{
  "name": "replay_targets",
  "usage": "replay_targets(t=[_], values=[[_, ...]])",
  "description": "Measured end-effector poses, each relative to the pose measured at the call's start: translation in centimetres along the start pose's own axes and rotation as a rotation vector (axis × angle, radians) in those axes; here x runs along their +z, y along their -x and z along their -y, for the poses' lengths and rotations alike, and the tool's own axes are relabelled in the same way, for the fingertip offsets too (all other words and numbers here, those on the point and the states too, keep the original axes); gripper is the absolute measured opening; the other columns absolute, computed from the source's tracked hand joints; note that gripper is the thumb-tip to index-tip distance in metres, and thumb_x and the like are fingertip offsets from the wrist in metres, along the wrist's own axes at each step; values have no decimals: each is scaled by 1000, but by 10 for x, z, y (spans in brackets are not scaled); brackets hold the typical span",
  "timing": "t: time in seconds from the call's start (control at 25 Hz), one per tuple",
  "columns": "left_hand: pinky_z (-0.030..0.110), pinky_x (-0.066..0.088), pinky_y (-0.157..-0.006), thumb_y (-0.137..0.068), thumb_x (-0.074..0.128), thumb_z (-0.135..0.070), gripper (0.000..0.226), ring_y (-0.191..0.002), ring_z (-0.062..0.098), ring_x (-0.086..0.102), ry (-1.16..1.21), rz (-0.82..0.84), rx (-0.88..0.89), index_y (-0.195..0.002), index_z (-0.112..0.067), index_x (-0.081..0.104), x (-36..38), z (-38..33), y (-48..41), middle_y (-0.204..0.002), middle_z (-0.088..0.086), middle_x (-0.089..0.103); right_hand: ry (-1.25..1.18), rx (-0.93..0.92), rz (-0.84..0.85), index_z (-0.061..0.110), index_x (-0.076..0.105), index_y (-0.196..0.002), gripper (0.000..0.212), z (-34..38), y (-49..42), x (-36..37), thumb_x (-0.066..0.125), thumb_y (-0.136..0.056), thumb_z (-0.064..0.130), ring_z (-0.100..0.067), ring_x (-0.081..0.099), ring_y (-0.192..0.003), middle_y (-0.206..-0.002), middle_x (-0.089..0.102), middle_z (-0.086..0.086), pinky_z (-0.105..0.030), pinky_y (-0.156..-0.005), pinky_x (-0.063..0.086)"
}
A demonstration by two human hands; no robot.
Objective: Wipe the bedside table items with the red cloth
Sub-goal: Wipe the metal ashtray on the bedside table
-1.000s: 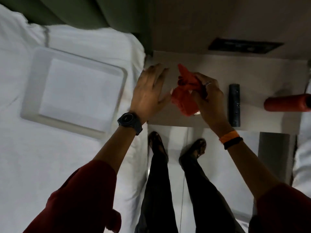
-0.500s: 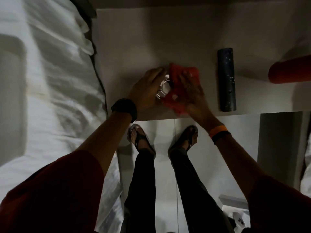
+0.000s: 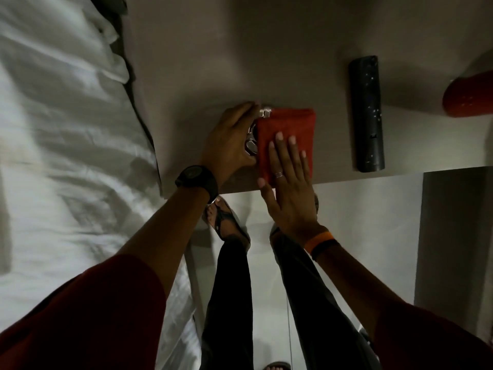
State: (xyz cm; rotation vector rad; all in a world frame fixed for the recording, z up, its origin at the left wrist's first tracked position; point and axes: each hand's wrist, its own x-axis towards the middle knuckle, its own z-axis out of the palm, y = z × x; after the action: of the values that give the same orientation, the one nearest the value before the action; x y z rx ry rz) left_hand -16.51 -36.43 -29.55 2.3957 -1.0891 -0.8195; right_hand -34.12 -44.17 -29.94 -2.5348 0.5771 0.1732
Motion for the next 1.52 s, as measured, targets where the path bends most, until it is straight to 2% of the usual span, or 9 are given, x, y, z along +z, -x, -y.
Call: replay_targets(t=[0.2, 0.36, 0.52, 0.72, 0.92, 1.08, 1.24, 1.36, 1.52], values=[[33, 35, -120, -86, 73, -26, 71, -142, 27, 40, 43, -110, 12, -148, -9, 42, 9, -1, 1, -154, 11, 43, 1, 49, -88, 12, 10, -157, 62, -3, -56, -4, 23, -105, 41, -28, 6, -156, -167, 12, -11, -51, -128, 10], [24, 29, -119, -80, 82, -32, 86, -145, 23, 34, 169, -85, -42, -150, -11, 37, 13, -3, 6, -157, 9, 38, 22, 6, 14, 12, 8, -158, 65, 2, 13, 5, 22, -104, 47, -24, 1, -157, -168, 7, -7, -51, -129, 9], [5, 20, -116, -100, 56, -25, 54, -142, 15, 34, 268, -190, -135, -149, -10, 39, 32, -13, 11, -156, 12, 37, -14, 53, -34, 12, 10, -157, 63, 3, -47, -5, 19, -104, 44, -27, 6, -156, -167, 12, -9, -51, -129, 8], [46, 39, -119, -95, 62, -26, 57, -139, 26, 44, 324, -301, -384, -147, -15, 41, 39, -55, 20, -151, 9, 42, -120, 69, -16, 15, 16, -157, 57, -8, -1, -15, 21, -105, 38, -23, 4, -157, -168, 14, -4, -52, -128, 6], [48, 41, -114, -83, 74, -46, 81, -137, 31, 44, 116, -275, -460, -147, -9, 41, 58, -84, 41, -146, 14, 48, -394, 175, -39, 12, 27, -154, 51, -23, 2, -30, 30, -106, 28, -26, 10, -156, -166, 19, -9, -58, -127, 11], [44, 47, -105, -68, 80, -61, 80, -127, 30, 50, 39, -266, -369, -126, -12, 58, 41, -62, 47, -133, 12, 55, -300, 85, -31, 11, 46, -144, 41, -40, -47, -43, 43, -103, 13, -32, 14, -155, -164, 22, -14, -57, -126, 19], [40, 26, -126, -78, 84, -37, 100, -150, 31, 27, 180, -22, -110, -153, -4, 26, 22, -40, 6, -161, 16, 30, -144, 1, 23, 10, 25, -154, 59, -43, -64, -41, 45, -101, 30, -30, 15, -154, -165, 20, -13, -52, -127, 17], [37, 38, -119, -80, 82, -36, 89, -141, 26, 44, 192, -78, -56, -150, -8, 36, 22, -30, -9, -153, 11, 45, -152, 1, 4, 10, 15, -156, 62, -41, -47, -33, 28, -105, 42, -28, 6, -156, -167, 13, -12, -46, -129, 7], [20, 29, -118, -79, 83, -33, 93, -146, 20, 37, 185, -54, -57, -154, -11, 31, 22, -27, -4, -160, 9, 35, -110, 35, 35, 10, 15, -156, 56, -33, 16, -21, 26, -106, 31, -22, 2, -155, -167, 14, -11, -44, -129, 6]])
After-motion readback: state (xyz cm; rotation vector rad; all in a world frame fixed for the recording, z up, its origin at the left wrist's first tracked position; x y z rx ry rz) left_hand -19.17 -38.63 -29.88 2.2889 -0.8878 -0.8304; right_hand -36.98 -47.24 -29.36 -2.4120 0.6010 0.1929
